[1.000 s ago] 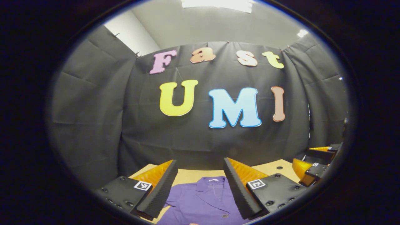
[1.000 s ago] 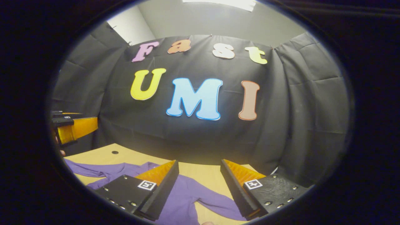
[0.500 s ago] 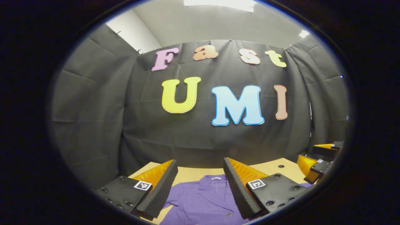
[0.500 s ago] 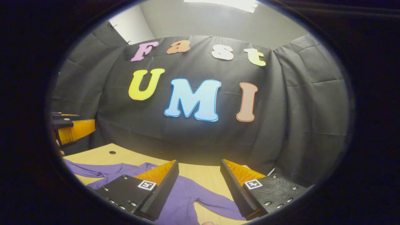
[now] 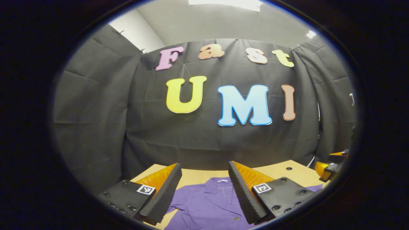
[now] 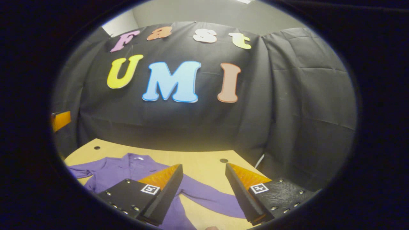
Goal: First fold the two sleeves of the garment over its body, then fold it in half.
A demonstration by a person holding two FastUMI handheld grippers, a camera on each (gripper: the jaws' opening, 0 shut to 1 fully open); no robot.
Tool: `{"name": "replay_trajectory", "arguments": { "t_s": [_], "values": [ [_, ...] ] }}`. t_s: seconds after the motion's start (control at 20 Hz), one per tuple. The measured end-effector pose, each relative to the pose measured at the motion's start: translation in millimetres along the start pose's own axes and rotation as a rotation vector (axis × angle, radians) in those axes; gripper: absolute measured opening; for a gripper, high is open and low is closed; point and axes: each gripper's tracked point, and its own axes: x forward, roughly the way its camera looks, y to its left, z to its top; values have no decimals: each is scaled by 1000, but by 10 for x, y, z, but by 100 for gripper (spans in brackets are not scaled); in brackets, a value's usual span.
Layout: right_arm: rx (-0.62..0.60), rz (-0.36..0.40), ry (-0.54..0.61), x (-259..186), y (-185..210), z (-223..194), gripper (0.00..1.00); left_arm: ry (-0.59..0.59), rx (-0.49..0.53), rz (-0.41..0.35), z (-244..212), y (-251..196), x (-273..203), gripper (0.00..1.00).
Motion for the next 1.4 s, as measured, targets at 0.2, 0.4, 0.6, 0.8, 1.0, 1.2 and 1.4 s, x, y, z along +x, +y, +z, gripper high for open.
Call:
{"name": "replay_trajectory", "arguments": {
  "t_s": [0.2,0.4,0.6,0.8,1.0,1.2,1.4],
  "values": [
    [46,-100,101,115,-398,-316,87,-1,16,14,5,38,53,94],
    [62,-179,161,186,-728,-505,87,-1,28,18,14,33,59,94],
    [116,-266,253,212,-1069,-861,87,0,31,21,28,13,57,94],
    [169,-349,382,229,-1396,-1368,87,3,35,24,32,-6,16,94],
    [223,-389,504,233,-1590,-1871,87,16,43,32,3,8,13,94],
    [269,-401,569,277,-1711,-2155,88,16,61,33,34,-26,9,94],
    [322,-420,654,353,-1818,-2420,87,25,67,25,5,-91,-24,94]
  ]
}}
